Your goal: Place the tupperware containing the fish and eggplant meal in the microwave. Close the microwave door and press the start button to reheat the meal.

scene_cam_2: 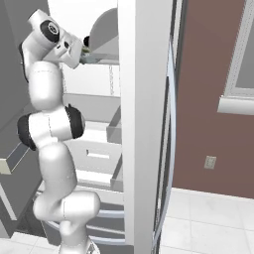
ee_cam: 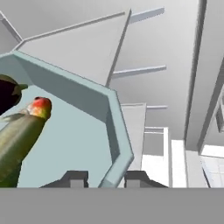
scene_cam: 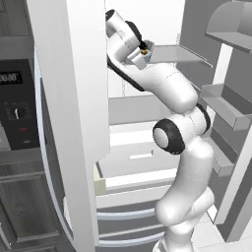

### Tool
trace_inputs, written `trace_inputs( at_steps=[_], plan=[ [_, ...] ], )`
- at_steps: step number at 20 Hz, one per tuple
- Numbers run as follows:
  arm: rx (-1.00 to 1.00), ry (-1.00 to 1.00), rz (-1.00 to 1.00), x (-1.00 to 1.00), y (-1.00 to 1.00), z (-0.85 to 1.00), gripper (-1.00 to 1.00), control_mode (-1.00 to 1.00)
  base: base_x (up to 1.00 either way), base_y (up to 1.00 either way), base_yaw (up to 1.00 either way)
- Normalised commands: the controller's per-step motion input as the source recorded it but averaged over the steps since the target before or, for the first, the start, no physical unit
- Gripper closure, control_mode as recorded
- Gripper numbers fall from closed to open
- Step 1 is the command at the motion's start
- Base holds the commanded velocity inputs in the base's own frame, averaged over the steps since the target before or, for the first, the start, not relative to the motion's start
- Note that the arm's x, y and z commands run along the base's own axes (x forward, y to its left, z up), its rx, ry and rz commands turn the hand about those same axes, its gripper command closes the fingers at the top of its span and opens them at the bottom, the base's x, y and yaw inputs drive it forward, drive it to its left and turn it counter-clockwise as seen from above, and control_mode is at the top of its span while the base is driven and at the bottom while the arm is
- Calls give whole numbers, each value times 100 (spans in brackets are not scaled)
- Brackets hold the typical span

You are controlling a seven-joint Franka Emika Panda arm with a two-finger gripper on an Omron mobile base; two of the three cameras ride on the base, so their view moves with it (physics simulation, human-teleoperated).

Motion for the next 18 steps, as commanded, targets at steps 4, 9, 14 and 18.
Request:
trace_inputs(
  at_steps=[4, 9, 14, 18],
  plan=[
    [1, -16, -5, -97, -36, 0, 100, -100, 0, 0, 0],
    [4, -14, 0, -98, -40, -1, 100, -100, 0, 0, 0],
    [6, -19, 0, -92, -32, -24, 100, -100, 0, 0, 0],
    [14, -21, 9, -72, -34, -38, 100, -100, 0, 0, 0]
  ],
)
